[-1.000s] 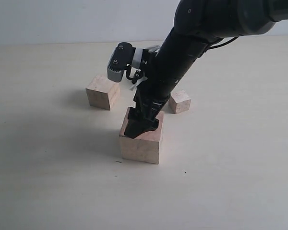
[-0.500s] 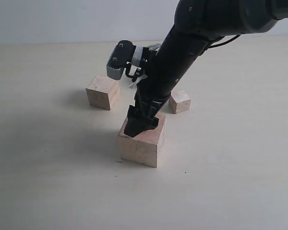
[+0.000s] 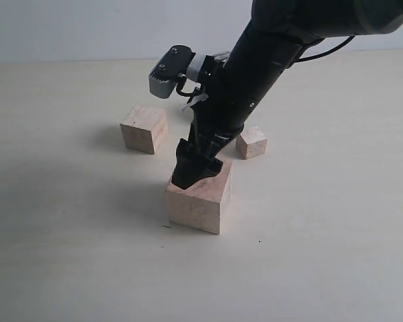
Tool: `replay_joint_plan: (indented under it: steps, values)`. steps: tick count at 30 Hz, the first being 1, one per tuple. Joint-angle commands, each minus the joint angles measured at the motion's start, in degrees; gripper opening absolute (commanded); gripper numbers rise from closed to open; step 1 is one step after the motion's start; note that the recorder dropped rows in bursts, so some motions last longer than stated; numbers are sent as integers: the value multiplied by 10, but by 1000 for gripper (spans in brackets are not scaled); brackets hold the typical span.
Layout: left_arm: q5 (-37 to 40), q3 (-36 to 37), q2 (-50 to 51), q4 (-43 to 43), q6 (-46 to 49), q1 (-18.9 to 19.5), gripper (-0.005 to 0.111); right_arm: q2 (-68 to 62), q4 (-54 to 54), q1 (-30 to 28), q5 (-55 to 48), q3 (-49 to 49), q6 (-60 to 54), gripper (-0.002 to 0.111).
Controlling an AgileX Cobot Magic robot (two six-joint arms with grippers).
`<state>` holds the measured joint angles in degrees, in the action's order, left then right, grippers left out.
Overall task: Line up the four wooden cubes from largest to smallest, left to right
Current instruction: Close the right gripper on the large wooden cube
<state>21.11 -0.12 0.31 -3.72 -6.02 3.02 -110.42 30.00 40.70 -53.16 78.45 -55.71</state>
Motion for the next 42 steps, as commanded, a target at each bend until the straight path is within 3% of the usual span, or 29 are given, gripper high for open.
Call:
replay_joint_plan:
  steps: [1, 10, 23, 42]
  values:
    - [-3, 1, -3, 1, -1, -3, 0, 5, -2, 0, 19, -18, 4, 93]
    - [-3, 1, -3, 1, -1, -3, 0, -1, -17, 0, 72, -48, -15, 93]
    - [-3, 1, -3, 1, -1, -3, 0, -50, -13, 0, 63, -49, -4, 93]
    - [-3, 1, -3, 1, -1, -3, 0, 0, 39, 0, 48, -49, 19, 93]
